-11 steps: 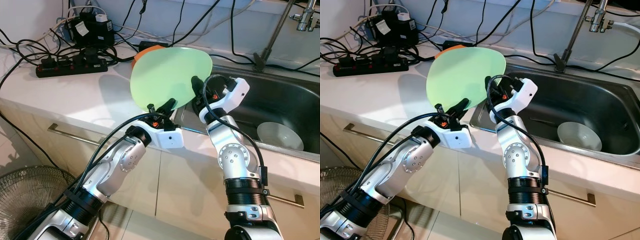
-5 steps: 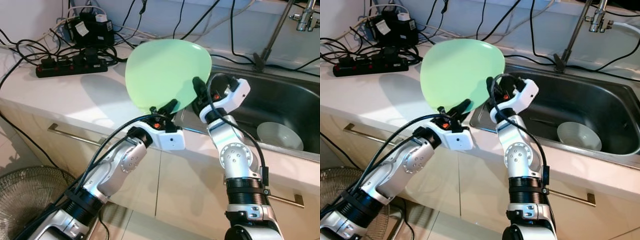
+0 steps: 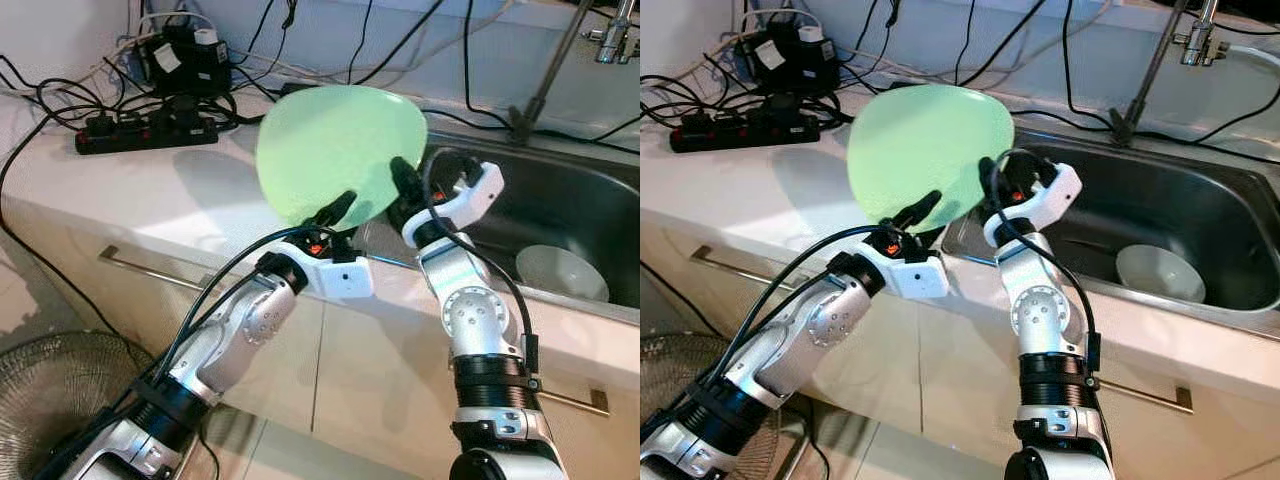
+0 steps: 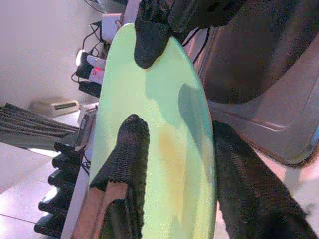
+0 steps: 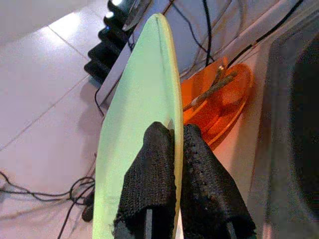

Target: Kitchen organization

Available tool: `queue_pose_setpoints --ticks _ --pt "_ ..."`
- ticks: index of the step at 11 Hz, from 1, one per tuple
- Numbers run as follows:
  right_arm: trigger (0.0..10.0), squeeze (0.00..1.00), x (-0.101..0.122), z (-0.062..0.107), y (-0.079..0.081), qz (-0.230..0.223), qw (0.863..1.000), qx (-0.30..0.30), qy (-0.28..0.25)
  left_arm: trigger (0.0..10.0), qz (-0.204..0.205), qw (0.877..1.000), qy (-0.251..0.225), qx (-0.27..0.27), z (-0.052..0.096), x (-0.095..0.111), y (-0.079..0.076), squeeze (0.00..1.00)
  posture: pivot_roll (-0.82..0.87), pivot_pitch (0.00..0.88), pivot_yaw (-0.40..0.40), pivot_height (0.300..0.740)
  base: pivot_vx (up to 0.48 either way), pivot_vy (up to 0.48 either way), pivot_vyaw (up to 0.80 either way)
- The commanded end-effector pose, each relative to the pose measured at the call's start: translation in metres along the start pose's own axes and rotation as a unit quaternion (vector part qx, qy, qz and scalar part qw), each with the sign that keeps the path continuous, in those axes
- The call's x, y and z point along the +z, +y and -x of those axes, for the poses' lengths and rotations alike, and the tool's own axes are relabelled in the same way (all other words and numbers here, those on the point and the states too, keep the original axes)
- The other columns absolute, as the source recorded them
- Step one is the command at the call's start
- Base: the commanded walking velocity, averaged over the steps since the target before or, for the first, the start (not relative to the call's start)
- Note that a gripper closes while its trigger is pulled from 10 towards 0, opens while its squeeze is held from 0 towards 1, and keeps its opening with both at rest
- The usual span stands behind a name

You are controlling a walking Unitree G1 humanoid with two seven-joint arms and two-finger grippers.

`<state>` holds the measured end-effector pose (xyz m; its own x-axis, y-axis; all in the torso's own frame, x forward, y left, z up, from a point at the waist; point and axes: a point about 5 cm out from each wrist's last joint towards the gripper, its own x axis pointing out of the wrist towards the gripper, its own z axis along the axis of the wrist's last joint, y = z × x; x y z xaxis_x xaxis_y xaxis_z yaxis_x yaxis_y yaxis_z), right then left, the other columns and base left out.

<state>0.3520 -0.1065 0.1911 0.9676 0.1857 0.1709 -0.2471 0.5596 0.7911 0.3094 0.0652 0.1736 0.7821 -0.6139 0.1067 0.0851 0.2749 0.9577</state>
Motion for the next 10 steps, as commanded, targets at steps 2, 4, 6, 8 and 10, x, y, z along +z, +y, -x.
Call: queue_pose_setpoints --ticks 2,4,6,8,10 --pt "0.0 0.00 0.029 -0.006 0.003 -0.024 0.997 -0.008 -0.074 10.0 -0.002 0.999 -0.017 0.052 -0.005 0.004 0.024 0.00 0.22 0.000 -0.024 0.740 0.000 0.000 0.00" --pt "0.0 0.00 0.051 -0.005 -0.003 -0.044 0.991 -0.012 -0.125 10.0 0.000 0.998 -0.017 0.057 -0.005 0.004 0.025 0.00 0.22 0.000 -0.023 0.740 0.000 0.000 0.00" --pt "0.0 0.00 0.079 0.000 -0.014 -0.043 0.980 -0.036 -0.188 10.0 0.025 0.997 -0.013 0.067 -0.005 0.003 0.026 0.00 0.22 0.000 -0.023 0.740 0.000 0.000 0.00" --pt "0.0 0.00 0.115 0.008 -0.027 -0.030 0.962 -0.058 -0.264 10.0 0.124 0.989 -0.004 0.085 -0.001 -0.002 0.024 0.00 0.22 0.000 -0.023 0.740 0.000 0.000 0.00" --pt "0.0 0.00 0.132 0.015 -0.036 0.001 0.951 -0.087 -0.297 10.0 0.128 0.989 0.002 0.077 0.001 -0.003 0.020 0.00 0.23 0.000 -0.024 0.740 0.000 0.000 0.00"
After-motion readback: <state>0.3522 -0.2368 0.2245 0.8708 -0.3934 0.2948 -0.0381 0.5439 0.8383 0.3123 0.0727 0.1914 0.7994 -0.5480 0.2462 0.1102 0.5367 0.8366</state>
